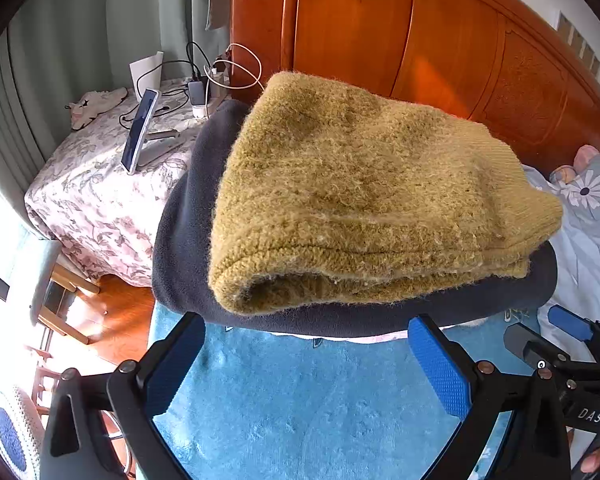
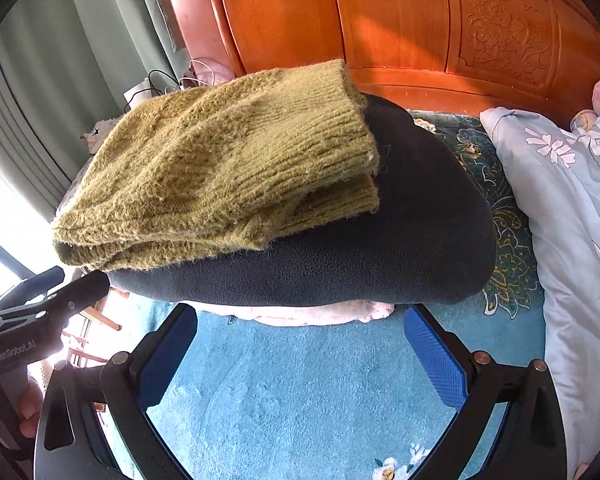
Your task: Fold clothes
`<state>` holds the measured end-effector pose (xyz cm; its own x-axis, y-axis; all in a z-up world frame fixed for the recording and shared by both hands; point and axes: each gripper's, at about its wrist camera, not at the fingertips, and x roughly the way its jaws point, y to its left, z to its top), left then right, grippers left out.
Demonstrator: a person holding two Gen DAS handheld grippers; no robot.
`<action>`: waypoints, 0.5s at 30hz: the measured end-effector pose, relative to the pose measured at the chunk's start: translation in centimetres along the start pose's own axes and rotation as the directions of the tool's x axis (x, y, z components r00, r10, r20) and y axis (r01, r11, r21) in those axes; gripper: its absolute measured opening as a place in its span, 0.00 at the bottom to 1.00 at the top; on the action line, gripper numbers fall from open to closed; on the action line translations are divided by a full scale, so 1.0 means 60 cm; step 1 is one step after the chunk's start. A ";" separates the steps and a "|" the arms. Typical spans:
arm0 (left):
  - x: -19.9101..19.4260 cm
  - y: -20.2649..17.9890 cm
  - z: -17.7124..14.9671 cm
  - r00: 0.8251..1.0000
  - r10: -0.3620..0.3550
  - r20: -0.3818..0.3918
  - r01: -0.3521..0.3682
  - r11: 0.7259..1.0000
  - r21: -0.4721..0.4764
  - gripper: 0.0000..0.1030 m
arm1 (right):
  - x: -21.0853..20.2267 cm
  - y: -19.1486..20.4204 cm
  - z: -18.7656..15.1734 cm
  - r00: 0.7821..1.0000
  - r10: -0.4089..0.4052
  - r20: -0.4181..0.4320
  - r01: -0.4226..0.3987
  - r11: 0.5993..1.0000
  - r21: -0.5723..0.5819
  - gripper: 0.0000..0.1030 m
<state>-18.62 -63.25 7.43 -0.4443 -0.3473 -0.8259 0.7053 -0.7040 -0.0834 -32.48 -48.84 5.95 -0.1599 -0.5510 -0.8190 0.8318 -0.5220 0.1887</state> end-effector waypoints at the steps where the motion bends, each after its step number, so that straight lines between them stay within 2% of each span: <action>1: 0.001 0.000 0.001 1.000 0.000 0.001 0.000 1.000 0.000 1.00 | 0.001 -0.001 -0.001 1.000 0.002 -0.004 -0.002 1.000 0.000 1.00; 15: 0.020 -0.006 0.002 1.000 -0.005 -0.014 0.005 1.000 0.007 1.00 | 0.014 -0.001 0.008 1.000 0.026 -0.018 -0.026 1.000 -0.015 1.00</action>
<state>-19.50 -63.48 6.54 -0.4398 -0.3347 -0.8334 0.6990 -0.7102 -0.0836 -32.91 -49.58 5.53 -0.1287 -0.5525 -0.8235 0.8438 -0.4973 0.2018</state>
